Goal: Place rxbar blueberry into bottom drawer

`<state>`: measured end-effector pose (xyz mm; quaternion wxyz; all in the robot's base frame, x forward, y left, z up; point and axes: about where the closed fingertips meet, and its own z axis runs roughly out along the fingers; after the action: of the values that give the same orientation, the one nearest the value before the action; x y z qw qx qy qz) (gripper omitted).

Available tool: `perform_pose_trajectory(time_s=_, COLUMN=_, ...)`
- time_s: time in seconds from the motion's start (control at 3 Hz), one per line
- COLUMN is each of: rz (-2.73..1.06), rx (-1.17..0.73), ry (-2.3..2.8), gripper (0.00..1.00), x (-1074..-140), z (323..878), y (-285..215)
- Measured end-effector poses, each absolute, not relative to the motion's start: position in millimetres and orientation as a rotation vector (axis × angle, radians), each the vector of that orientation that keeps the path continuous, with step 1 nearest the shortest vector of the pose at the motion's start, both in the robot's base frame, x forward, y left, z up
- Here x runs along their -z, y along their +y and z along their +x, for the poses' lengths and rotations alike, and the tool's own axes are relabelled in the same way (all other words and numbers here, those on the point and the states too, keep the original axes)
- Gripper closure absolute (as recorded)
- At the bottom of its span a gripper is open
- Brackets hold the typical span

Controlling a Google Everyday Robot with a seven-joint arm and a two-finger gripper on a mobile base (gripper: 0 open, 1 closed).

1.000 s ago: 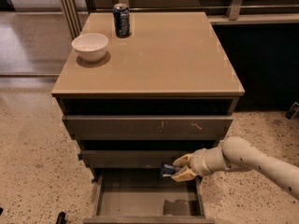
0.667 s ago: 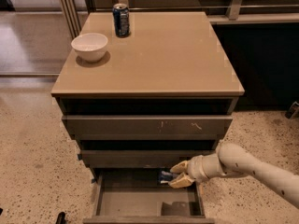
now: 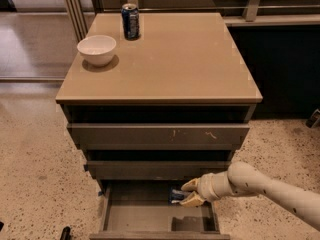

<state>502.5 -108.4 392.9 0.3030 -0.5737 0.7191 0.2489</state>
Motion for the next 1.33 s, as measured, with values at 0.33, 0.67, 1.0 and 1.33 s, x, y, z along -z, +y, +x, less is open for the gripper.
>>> perform_pose_trajectory(time_s=0.33, rz=-1.594, rx=-0.597, ry=1.848, gripper=1.00, x=-317, z=499, y=-94)
perform_pose_trajectory(time_s=0.67, rz=-1.594, rx=-0.597, ry=1.848, gripper=1.00, x=-317, z=499, y=-94)
perform_pose_trajectory(time_s=1.0, rz=-1.617, rx=-0.569, ry=1.833, gripper=1.00, x=-301, z=499, y=-91)
perform_pose_trajectory(time_s=1.33, rz=-1.636, rx=-0.514, ry=1.791, gripper=1.00, x=-270, z=508, y=-86)
